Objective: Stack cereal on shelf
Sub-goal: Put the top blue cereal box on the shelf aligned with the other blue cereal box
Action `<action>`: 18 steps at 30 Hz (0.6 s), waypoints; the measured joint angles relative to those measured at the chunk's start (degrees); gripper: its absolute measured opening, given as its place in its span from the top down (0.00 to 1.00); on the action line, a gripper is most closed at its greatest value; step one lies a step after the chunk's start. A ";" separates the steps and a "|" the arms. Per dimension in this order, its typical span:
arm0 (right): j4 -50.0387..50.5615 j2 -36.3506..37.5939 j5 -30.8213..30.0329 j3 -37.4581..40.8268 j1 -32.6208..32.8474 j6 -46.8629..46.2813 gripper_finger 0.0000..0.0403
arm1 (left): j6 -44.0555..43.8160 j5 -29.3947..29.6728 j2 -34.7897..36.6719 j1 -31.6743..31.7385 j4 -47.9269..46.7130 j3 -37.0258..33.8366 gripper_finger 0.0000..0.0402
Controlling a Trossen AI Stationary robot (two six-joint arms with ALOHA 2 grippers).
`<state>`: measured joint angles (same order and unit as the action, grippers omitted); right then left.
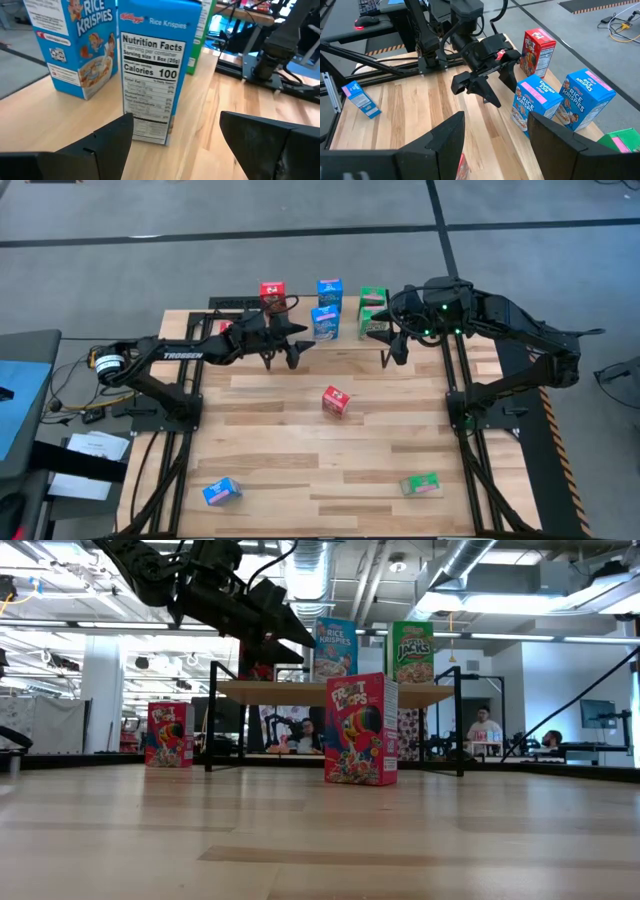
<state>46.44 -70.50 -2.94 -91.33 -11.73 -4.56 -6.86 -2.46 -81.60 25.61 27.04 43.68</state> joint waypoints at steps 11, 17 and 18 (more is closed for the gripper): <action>-0.01 0.00 0.00 0.00 0.00 0.00 0.40 | 2.86 -0.05 0.86 0.13 -12.67 4.85 0.29; -0.01 0.00 0.04 0.00 0.00 0.00 0.40 | 7.67 -1.71 0.87 0.13 -19.13 10.85 0.29; 0.01 0.00 0.04 0.00 0.00 0.00 0.40 | 7.68 -1.95 0.87 0.13 -19.16 11.39 0.29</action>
<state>46.46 -70.50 -2.90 -91.33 -11.73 -4.56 0.83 -4.40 -80.73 25.74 7.88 55.07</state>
